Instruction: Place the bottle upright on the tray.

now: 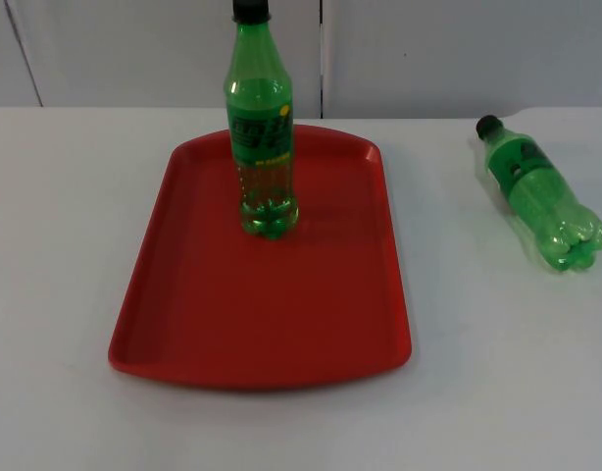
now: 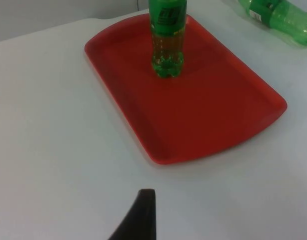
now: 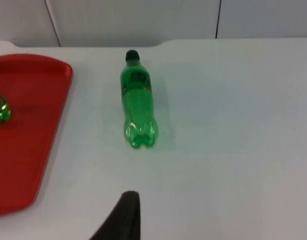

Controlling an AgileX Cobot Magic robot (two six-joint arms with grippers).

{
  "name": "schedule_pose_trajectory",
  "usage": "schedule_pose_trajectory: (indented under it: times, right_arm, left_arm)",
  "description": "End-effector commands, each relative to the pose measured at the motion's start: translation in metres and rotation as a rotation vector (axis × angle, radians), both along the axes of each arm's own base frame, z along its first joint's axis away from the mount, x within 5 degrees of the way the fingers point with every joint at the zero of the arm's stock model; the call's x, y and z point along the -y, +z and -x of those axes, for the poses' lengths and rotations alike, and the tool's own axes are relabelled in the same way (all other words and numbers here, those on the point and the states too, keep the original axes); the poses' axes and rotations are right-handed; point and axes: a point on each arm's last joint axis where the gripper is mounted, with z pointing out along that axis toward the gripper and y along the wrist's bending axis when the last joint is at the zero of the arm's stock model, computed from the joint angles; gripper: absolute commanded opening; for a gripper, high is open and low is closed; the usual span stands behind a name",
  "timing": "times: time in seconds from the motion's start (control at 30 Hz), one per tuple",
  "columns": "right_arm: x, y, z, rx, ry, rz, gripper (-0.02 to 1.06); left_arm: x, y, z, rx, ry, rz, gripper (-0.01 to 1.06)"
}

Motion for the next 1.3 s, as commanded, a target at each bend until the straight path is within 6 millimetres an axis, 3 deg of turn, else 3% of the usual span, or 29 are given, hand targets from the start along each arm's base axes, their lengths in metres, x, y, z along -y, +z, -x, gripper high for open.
schedule_pose_trajectory:
  times: [0.0, 0.3, 0.37, 0.43, 0.5, 0.63, 0.67, 0.8, 0.83, 1.03, 1.1, 1.13, 1.27]
  right_arm:
    - [0.0, 0.017, -0.016, 0.02, -0.01, 0.002, 1.05]
    - [-0.005, 0.061, -0.089, -0.046, -0.007, 0.01, 1.05]
    - [-0.006, 0.066, -0.097, -0.046, -0.007, 0.01, 1.05]
    - [-0.008, 0.075, -0.124, -0.061, -0.002, 0.019, 1.05]
    - [-0.008, 0.08, -0.132, -0.058, 0.004, 0.029, 1.05]
    - [-0.011, 0.089, -0.175, -0.069, 0.016, 0.05, 1.05]
    - [-0.011, 0.089, -0.175, -0.069, 0.016, 0.05, 1.05]
    - [-0.015, 0.097, -0.222, -0.098, 0.022, 0.048, 1.05]
    - [-0.015, 0.097, -0.222, -0.098, 0.022, 0.048, 1.05]
    - [-0.02, 0.101, -0.265, -0.127, 0.047, 0.032, 1.05]
    - [-0.024, 0.099, -0.284, -0.157, 0.074, 0.024, 1.05]
    - [-0.024, 0.099, -0.284, -0.157, 0.074, 0.024, 1.05]
    - [-0.029, 0.078, -0.322, -0.275, 0.095, 0.009, 1.05]
  left_arm:
    - [0.0, -0.001, 0.0, 0.001, -0.006, -0.003, 0.93]
    - [0.0, -0.001, 0.0, 0.001, -0.006, -0.003, 0.93]
    - [0.0, -0.001, 0.0, 0.001, -0.006, -0.003, 0.93]
    - [0.0, -0.001, 0.0, 0.001, -0.006, -0.003, 0.93]
    - [0.0, -0.001, 0.0, 0.001, -0.006, -0.003, 0.93]
    - [0.0, -0.001, 0.0, 0.001, -0.006, -0.003, 0.93]
    - [0.0, -0.001, 0.0, 0.001, -0.006, -0.003, 0.93]
    - [0.0, -0.001, 0.0, 0.001, -0.006, -0.003, 0.93]
    - [0.0, -0.001, 0.0, 0.001, -0.006, -0.003, 0.93]
    - [0.0, -0.001, 0.0, 0.001, -0.006, -0.003, 0.93]
    - [0.0, -0.001, 0.0, 0.001, -0.006, -0.003, 0.93]
    - [0.0, -0.001, 0.0, 0.001, -0.006, -0.003, 0.93]
    - [0.0, -0.001, 0.0, 0.001, -0.006, -0.003, 0.93]
